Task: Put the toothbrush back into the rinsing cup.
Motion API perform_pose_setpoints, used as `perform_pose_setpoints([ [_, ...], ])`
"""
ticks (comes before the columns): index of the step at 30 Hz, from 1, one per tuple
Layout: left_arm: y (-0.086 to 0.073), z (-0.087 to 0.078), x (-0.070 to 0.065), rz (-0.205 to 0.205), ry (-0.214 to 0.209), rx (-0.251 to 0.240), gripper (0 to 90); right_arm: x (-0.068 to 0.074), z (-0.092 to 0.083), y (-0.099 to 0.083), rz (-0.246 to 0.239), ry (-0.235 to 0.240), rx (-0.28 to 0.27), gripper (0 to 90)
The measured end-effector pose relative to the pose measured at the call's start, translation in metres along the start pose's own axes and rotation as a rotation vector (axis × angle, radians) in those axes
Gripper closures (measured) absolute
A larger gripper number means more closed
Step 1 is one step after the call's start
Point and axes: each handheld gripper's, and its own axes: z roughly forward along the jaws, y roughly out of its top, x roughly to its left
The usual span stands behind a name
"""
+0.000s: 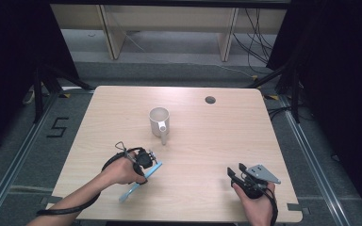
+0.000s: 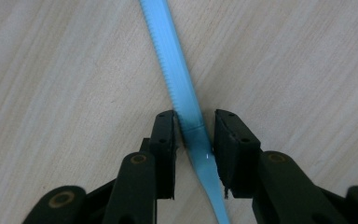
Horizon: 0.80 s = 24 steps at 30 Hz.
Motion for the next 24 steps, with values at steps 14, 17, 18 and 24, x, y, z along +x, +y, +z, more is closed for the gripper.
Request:
perform_pose_setpoints([
  [14, 0.002, -0.0008, 0.0033, 0.056, -0.024, 0.021, 77.9, -0.0018, -0.0003, 0.0009, -0.051, 0.002, 0.005, 49.0],
  [17, 0.002, -0.0008, 0.0033, 0.079, -0.028, 0.023, 78.0, -0.0004, 0.0013, 0.0002, -0.042, 0.016, 0.01, 48.9],
  [18, 0.002, -0.0008, 0.0038, 0.089, -0.03, 0.023, 78.0, 0.0001, 0.0018, 0.0001, -0.034, 0.024, 0.017, 48.9],
  [24, 0.0009, -0.0007, 0.0066, 0.142, -0.053, 0.011, 78.1, 0.0013, 0.0028, 0.0009, -0.083, 0.04, 0.023, 48.4],
])
